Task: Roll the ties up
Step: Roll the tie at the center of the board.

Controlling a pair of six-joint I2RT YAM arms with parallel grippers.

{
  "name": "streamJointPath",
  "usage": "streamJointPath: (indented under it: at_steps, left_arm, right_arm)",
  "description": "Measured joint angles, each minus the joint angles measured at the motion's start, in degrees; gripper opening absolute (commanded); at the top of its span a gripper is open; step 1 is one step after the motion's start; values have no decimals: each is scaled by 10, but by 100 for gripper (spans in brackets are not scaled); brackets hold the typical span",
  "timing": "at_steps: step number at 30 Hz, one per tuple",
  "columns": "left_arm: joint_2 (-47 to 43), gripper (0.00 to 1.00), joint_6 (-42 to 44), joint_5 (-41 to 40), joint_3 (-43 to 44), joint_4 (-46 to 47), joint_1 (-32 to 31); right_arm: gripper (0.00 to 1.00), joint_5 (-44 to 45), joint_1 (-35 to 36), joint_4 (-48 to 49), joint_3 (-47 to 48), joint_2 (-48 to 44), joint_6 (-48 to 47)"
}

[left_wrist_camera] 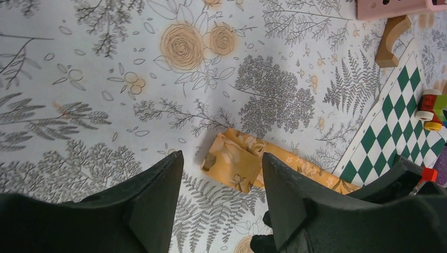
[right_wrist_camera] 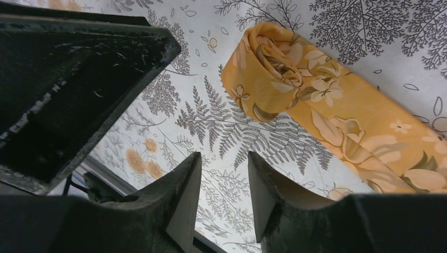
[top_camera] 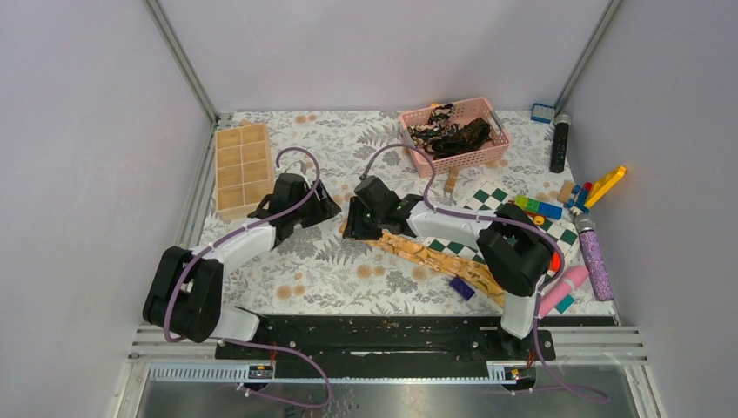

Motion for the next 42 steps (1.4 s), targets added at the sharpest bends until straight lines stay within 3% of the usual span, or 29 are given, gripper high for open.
streamJointPath:
  at_steps: [9,14,27,42]
  left_arm:
    - [24,56,0,7,-16,67,-9]
    - [35,54,-1,7,-17,76,-10]
    - [40,43,-2,10,-20,89,-10]
    - [40,43,-2,37,-55,120,-13]
  right_arm:
    - [33,-10,-24,83,-37,2,79]
    - [32,-26,-49,104,-42,14,103]
    - [27,-27,-52,113,-49,23,109]
    - [23,-8,-52,101,-56,42,103]
